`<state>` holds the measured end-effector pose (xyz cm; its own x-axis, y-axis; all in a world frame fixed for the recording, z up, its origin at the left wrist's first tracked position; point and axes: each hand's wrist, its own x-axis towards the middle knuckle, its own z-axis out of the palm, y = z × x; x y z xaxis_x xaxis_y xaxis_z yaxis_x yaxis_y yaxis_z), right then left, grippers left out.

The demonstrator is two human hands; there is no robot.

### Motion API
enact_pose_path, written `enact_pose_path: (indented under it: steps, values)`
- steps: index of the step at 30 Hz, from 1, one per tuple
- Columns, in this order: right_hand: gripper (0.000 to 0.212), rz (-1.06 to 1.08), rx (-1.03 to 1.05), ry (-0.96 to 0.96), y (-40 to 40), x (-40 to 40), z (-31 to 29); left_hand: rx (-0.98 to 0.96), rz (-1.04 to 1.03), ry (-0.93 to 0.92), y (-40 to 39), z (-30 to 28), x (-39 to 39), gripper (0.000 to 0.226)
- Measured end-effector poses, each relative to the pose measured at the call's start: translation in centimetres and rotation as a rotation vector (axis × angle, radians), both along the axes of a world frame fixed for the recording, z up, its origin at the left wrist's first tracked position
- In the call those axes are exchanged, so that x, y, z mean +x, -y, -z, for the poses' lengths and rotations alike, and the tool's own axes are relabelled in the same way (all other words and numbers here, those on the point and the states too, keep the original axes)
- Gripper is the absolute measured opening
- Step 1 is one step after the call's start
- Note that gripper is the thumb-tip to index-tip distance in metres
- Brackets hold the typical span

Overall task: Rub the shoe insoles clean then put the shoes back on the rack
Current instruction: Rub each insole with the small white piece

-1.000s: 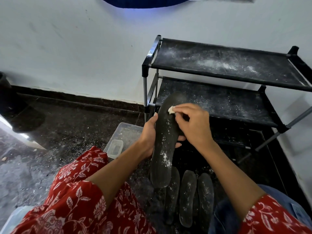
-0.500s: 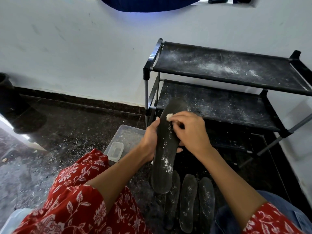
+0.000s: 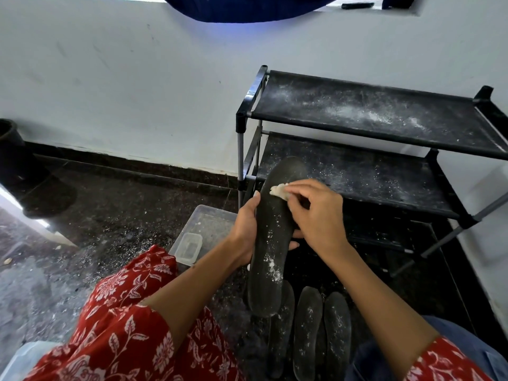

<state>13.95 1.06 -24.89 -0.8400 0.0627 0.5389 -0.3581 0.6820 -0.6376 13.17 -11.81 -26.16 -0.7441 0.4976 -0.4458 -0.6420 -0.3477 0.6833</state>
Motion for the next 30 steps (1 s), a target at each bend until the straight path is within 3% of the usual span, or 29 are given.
enact_pose_path:
  steps: [5,9,13,19,23,25,27,30]
  values:
    - [0.016,0.048,0.266,0.029,0.4,-0.1,1.2,-0.008,-0.023,0.023,0.0,0.3,-0.1,0.065]
    - [0.015,-0.003,0.237,0.002,0.5,-0.2,1.2,-0.007,-0.039,0.015,0.0,0.3,0.0,0.068]
    - [0.021,-0.183,0.226,0.03,1.3,0.5,0.6,-0.008,-0.135,0.013,0.1,0.4,-0.2,0.061]
    - [0.016,0.14,0.179,-0.091,-0.5,-0.3,-0.1,0.007,0.016,0.003,-0.1,0.0,0.1,0.074]
    - [0.016,-0.057,0.303,0.036,1.0,0.7,0.3,-0.009,-0.095,0.007,0.0,0.4,-0.1,0.063]
    - [0.018,-0.176,0.248,0.093,1.5,1.0,0.1,-0.043,-0.144,-0.009,0.2,0.6,-0.3,0.06]
    - [0.018,-0.143,0.154,0.06,1.0,0.8,-0.1,-0.041,-0.12,-0.009,0.3,0.3,-0.2,0.063]
    - [0.016,0.047,0.193,-0.025,0.2,0.4,0.0,-0.022,-0.064,-0.006,0.2,-0.2,-0.1,0.069]
